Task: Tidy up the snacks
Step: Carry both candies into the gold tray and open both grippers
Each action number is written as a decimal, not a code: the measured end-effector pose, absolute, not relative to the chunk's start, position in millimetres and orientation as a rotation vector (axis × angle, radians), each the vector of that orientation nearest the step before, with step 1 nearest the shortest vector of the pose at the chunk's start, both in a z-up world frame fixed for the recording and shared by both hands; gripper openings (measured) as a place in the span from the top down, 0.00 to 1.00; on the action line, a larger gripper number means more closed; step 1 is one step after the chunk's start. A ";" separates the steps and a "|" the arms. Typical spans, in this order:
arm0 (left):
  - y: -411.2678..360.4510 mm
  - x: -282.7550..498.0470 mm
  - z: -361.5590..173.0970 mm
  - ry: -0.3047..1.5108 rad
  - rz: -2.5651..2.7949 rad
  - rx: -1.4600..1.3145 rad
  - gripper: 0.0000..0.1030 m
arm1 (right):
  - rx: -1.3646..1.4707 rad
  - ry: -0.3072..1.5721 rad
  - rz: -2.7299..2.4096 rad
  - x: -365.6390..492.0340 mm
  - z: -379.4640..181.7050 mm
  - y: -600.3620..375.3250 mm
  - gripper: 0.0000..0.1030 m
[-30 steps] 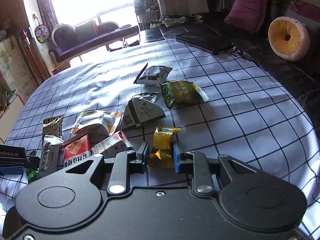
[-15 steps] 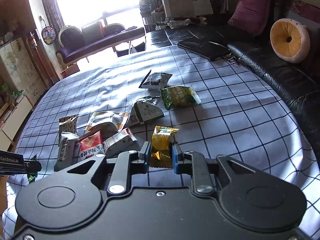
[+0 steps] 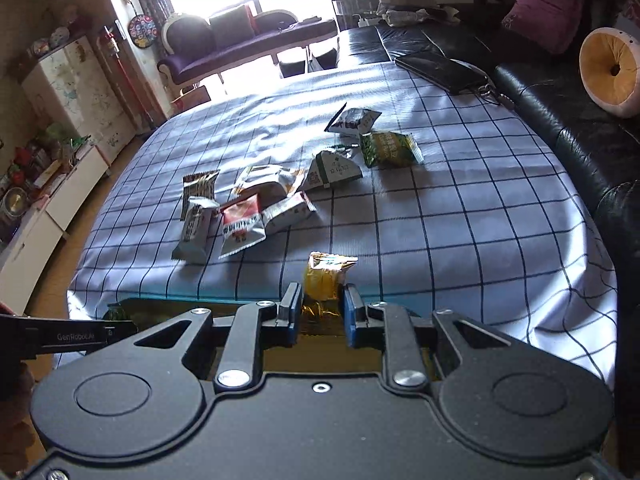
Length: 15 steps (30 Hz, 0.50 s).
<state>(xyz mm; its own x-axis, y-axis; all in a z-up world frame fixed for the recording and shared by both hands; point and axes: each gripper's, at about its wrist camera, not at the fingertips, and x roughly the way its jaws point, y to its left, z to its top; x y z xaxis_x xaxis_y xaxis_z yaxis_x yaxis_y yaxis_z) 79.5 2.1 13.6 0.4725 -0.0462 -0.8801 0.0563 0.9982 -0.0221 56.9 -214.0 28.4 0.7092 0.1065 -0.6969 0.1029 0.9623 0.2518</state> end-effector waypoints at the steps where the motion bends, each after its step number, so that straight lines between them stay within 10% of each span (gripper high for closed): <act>1: 0.6 77.3 12.3 1.081 -0.064 0.021 0.83 | 0.281 0.790 0.005 52.1 27.5 -213.9 0.70; 15: -6.5 41.5 -1.1 1.145 -0.098 0.089 0.82 | 0.294 0.872 0.063 14.7 13.5 -214.1 0.70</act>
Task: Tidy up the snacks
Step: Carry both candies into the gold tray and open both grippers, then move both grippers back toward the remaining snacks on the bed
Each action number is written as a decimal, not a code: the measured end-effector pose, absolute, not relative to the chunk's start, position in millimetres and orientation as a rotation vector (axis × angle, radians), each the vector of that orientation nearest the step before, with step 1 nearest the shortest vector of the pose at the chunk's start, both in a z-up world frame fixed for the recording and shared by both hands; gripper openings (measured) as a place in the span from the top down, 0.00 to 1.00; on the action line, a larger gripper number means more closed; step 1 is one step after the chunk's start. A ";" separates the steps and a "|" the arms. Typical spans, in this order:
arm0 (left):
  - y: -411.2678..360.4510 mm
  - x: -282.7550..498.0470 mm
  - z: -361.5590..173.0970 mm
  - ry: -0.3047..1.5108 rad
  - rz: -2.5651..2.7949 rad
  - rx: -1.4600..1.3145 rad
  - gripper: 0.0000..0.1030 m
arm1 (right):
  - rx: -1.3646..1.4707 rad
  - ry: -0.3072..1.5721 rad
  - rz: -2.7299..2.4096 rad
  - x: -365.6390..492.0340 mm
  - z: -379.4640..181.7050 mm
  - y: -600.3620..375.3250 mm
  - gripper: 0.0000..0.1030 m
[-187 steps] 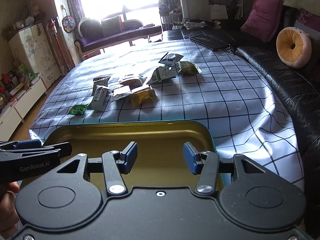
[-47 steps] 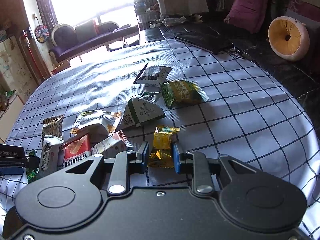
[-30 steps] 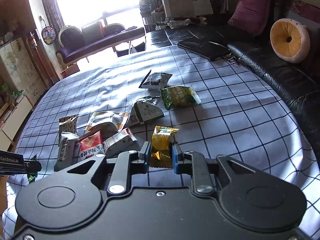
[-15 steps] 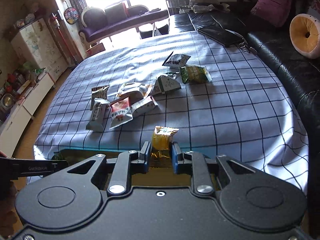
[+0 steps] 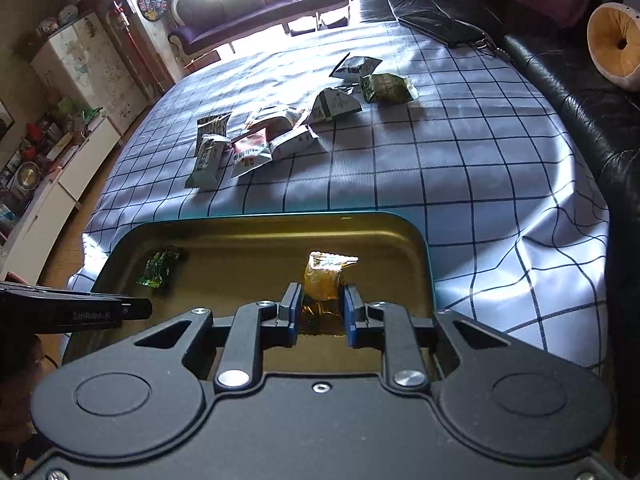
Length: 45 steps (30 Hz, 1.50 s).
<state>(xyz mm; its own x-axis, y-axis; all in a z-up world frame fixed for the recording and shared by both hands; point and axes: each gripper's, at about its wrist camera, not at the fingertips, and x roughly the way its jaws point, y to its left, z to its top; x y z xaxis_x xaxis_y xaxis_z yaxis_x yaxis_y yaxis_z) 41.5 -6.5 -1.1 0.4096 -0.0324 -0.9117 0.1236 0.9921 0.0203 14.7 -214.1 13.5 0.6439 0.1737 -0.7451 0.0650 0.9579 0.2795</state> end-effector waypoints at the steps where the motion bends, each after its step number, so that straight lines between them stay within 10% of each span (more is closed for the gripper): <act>1: -5.3 40.0 -2.5 1.152 -0.095 0.091 0.82 | 0.294 0.880 0.070 14.6 12.3 -213.2 0.70; 45: -10.3 51.2 2.5 1.116 -0.093 0.120 0.63 | 0.269 0.959 0.105 25.8 3.3 -201.9 0.64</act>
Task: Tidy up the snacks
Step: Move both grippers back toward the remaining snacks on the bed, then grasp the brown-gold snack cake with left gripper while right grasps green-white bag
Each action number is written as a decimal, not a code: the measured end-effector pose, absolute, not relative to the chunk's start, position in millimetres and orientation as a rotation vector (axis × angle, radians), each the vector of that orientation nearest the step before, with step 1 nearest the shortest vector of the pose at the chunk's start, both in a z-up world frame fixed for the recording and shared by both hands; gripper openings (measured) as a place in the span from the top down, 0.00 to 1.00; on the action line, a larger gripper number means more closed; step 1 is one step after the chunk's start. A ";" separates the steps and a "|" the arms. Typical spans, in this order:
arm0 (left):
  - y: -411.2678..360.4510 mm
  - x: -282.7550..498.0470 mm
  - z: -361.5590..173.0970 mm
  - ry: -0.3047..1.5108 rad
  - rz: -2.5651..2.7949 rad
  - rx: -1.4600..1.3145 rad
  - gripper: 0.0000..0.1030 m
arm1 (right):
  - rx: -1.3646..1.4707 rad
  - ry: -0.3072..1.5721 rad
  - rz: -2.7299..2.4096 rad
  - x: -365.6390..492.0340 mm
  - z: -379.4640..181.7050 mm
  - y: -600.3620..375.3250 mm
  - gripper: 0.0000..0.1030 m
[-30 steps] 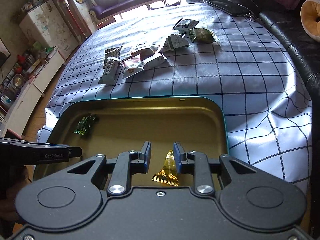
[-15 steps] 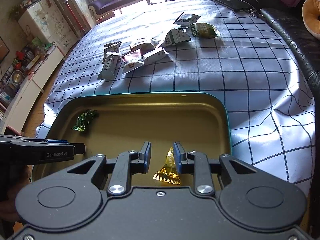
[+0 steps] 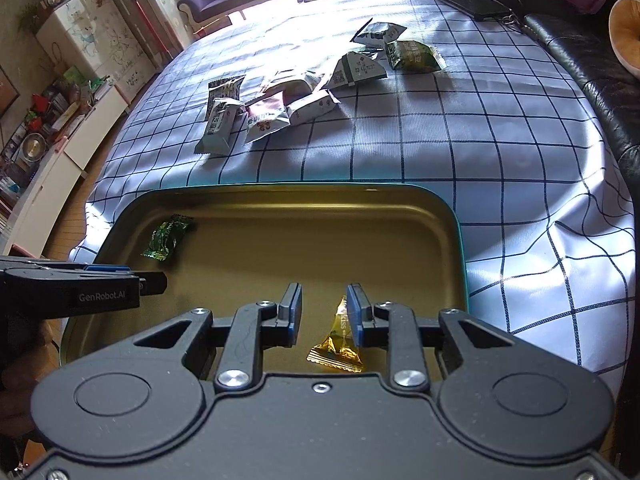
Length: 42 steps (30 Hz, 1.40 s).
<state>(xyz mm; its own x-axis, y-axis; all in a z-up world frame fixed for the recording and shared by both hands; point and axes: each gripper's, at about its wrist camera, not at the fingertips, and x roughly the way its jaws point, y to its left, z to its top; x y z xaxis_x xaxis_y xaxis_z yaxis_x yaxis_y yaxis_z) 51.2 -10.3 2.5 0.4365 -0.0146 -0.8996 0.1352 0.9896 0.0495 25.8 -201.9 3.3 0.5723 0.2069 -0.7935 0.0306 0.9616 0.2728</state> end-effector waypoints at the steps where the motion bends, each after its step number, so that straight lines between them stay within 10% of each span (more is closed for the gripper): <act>1: -10.5 52.5 4.0 1.108 -0.094 0.121 0.62 | 0.268 0.960 0.105 26.6 3.3 -201.7 0.64; 42: -12.0 182.5 12.3 0.995 -0.037 0.118 0.60 | 0.308 0.807 -0.007 129.8 20.3 -230.5 0.64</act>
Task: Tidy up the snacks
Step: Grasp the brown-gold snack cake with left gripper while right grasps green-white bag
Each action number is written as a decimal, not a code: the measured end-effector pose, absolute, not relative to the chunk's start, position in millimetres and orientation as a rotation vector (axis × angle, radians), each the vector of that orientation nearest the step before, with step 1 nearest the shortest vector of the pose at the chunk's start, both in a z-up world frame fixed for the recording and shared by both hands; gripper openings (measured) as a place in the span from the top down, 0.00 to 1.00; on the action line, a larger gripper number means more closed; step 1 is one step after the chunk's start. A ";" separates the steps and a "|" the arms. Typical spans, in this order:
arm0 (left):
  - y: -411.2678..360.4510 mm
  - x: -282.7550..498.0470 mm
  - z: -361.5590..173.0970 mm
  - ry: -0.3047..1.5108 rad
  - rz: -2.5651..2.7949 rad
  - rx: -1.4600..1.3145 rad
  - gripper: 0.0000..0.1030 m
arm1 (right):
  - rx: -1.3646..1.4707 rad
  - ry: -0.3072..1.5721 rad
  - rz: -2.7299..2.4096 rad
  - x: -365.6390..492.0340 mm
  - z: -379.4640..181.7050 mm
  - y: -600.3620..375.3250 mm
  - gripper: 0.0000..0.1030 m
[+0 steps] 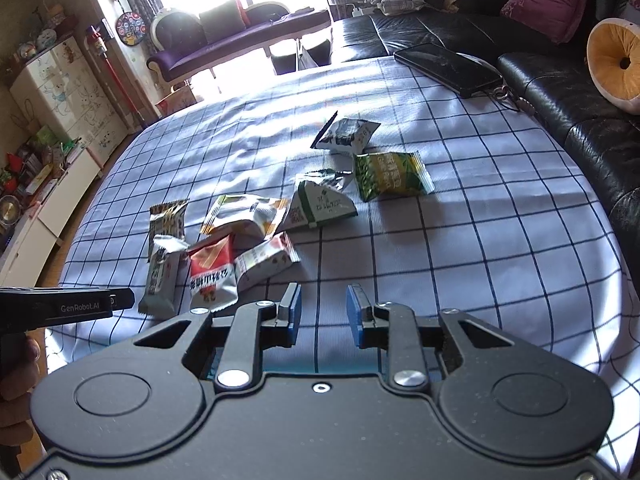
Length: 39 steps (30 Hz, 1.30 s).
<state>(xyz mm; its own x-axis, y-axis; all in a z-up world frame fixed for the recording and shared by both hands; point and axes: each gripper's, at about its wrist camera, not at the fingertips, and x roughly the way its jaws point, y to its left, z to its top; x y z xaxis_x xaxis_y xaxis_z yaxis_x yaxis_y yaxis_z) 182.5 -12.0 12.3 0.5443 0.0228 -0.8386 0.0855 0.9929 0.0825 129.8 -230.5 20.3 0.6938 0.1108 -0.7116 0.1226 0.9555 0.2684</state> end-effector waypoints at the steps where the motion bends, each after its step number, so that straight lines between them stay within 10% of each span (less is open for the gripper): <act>1: -13.1 187.3 11.2 0.998 -0.039 0.121 0.60 | 0.309 0.807 -0.006 132.6 20.0 -230.9 0.64; 29: -32.4 256.8 1.4 0.974 -0.134 0.150 0.60 | 0.311 0.708 -0.041 187.4 15.4 -237.1 0.64; 39: -26.4 247.5 9.5 0.957 -0.157 0.147 0.60 | 0.274 0.709 -0.043 206.1 3.2 -230.4 0.49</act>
<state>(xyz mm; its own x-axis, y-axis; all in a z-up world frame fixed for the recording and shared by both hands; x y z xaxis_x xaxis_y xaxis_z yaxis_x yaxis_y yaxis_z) 247.5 -26.4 9.5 0.5665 -0.0679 -0.8212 0.1980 0.9786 0.0557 206.1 -230.4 3.2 0.7594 0.0533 -0.6484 0.1320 0.9633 0.2337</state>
